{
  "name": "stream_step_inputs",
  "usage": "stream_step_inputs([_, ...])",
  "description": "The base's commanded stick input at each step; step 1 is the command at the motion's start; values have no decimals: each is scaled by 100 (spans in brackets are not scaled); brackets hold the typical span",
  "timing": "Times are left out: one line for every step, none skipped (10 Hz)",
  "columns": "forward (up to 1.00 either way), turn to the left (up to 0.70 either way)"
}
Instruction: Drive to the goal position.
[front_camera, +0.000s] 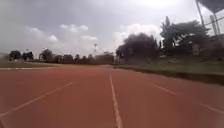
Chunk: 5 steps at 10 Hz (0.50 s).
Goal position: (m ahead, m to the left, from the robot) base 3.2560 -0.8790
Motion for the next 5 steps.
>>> stream_step_inputs([45, 0])
stream_step_inputs([45, 0])
stream_step_inputs([45, 0])
stream_step_inputs([45, 0])
stream_step_inputs([45, 0])
